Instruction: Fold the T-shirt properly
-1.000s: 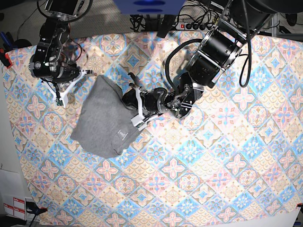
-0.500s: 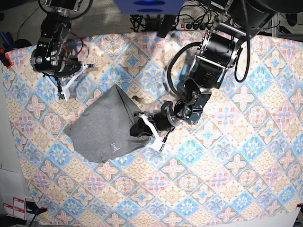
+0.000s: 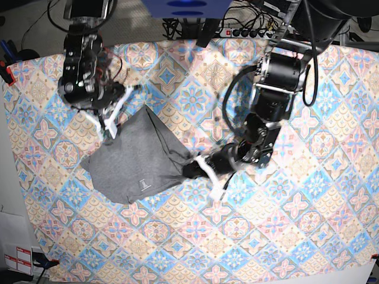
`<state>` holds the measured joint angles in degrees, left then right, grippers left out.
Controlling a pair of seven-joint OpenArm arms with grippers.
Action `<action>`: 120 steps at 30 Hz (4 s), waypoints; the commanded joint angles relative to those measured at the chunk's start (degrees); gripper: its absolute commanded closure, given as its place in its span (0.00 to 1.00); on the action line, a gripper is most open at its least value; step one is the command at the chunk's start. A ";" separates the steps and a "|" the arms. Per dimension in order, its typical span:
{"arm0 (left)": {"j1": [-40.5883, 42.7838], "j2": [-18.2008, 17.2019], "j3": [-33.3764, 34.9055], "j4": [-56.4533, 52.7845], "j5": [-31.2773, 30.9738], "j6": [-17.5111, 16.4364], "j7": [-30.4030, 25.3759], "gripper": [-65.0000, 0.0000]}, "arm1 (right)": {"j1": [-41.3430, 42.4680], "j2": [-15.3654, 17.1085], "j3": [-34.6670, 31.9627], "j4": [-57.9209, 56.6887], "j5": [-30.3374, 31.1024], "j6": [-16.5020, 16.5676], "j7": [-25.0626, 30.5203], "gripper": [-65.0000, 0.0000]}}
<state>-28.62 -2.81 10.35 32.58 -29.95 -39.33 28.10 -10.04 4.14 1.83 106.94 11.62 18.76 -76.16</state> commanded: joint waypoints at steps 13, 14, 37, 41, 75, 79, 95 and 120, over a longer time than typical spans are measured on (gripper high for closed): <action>19.08 -19.04 -2.39 29.62 -1.21 -0.67 5.27 1.00 | 6.22 -2.43 4.72 -15.90 0.38 -0.08 2.01 1.00; 19.87 -19.21 -3.98 30.41 -1.12 -0.67 5.35 1.00 | 6.22 -2.43 4.64 -16.52 0.47 -0.08 2.09 1.00; 23.22 -19.30 -8.90 31.73 -1.03 -0.67 5.35 1.00 | 14.92 -4.10 -16.37 -21.62 0.73 -0.08 5.00 1.00; 23.30 -19.30 -8.90 31.73 -1.03 -0.67 5.35 1.00 | 16.50 -4.10 -21.30 -19.86 0.73 -0.08 7.37 1.00; 54.34 -19.04 -16.63 70.67 17.16 -0.67 11.77 1.00 | -10.92 -2.52 21.43 4.14 0.30 -0.17 -0.81 1.00; 59.96 -19.04 -16.63 73.93 17.52 -0.67 11.68 1.00 | -15.14 -2.52 24.68 4.14 0.30 -0.17 1.39 1.00; 73.50 -12.62 -16.63 73.93 28.86 -0.67 11.68 1.00 | -27.71 -2.52 31.80 4.14 0.30 -0.08 3.24 1.00; 67.79 -9.19 -25.43 42.02 31.58 -0.67 8.96 1.00 | -28.33 -2.78 21.96 -16.52 -11.31 -0.08 17.39 1.00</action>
<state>38.94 -11.64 -14.87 74.06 2.15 -39.68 37.63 -37.89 0.84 23.53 89.60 0.38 18.81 -58.87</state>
